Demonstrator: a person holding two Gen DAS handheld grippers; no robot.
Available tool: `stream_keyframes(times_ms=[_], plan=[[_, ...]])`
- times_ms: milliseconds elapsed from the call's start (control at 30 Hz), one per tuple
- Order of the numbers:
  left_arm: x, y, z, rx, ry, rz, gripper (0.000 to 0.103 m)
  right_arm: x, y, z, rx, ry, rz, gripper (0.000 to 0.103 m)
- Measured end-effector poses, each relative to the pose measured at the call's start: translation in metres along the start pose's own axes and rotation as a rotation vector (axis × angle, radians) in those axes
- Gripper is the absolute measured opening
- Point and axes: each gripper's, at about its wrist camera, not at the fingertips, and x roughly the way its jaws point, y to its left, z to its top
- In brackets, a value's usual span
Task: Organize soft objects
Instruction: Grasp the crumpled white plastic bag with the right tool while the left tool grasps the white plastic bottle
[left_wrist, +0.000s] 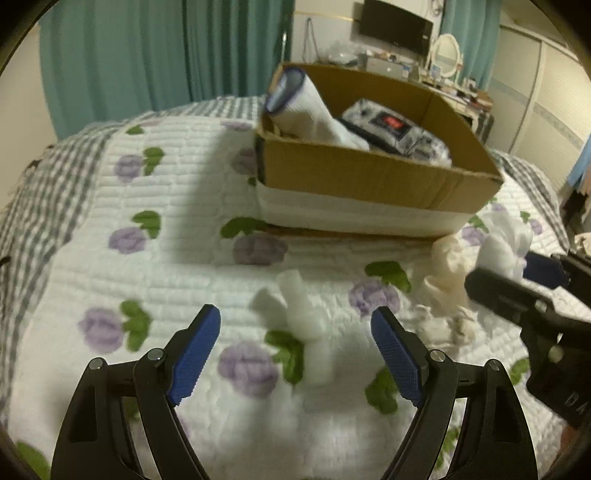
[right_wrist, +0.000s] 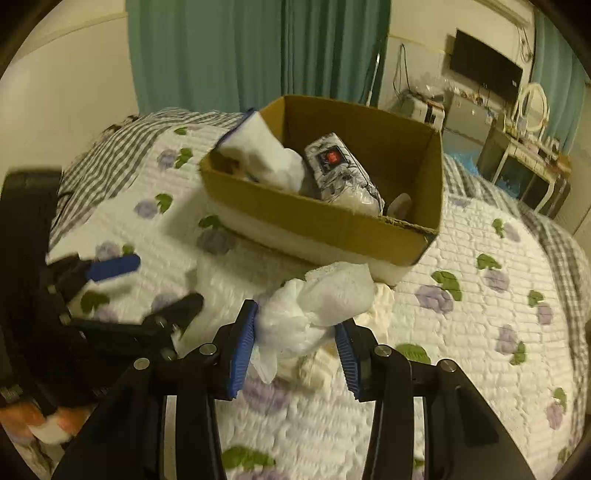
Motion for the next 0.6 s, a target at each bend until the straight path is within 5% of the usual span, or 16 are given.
stream_keyframes(times_ms=[233,367,467,600], plan=[[0.047,-0.006,-0.010,0.016,0.034,-0.005,0.082,0.042,-0.023,-0.009,0.068,0.066,-0.006,0.042],[0.061,-0.006,-0.012,0.048,0.048,0.055,0.060,0.056,-0.032,-0.017,0.096,0.089,0.006,0.042],[0.057,-0.005,-0.012,0.047,0.039,0.027,0.035,0.055,-0.033,-0.017,0.095,0.077,0.019,0.042],[0.049,-0.006,-0.018,0.051,0.022,0.037,0.033,0.052,-0.034,-0.019,0.094,0.063,0.023,0.042]])
